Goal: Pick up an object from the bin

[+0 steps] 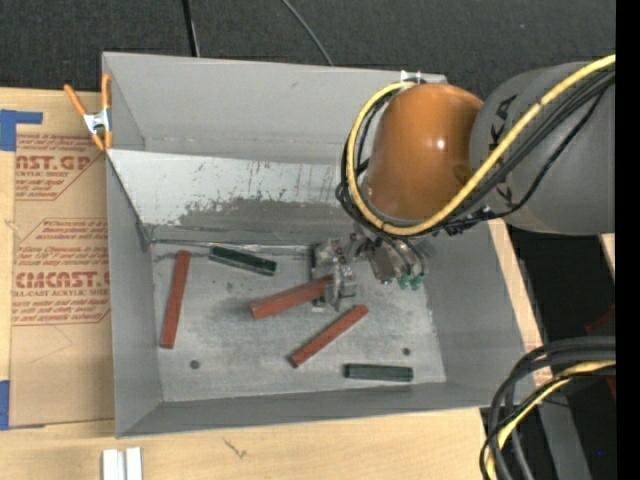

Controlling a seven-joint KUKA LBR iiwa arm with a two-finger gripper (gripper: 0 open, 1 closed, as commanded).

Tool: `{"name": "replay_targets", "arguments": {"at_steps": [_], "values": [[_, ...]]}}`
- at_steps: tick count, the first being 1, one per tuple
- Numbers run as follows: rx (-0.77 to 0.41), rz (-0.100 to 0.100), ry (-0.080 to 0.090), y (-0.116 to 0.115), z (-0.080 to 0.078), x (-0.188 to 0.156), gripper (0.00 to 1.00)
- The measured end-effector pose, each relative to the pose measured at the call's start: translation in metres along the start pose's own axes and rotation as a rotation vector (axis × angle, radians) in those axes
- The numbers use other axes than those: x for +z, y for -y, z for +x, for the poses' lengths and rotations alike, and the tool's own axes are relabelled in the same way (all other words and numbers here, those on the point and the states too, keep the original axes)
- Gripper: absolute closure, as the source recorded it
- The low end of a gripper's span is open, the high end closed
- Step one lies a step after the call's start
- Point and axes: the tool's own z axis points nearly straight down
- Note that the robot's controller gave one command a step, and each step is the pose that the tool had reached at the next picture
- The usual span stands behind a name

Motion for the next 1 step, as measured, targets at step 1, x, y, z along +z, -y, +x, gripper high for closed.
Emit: {"name": "replay_targets", "arguments": {"at_steps": [1], "values": [[-0.537,0.0,0.002,0.0394,0.0046,-0.0896,1.0]]}}
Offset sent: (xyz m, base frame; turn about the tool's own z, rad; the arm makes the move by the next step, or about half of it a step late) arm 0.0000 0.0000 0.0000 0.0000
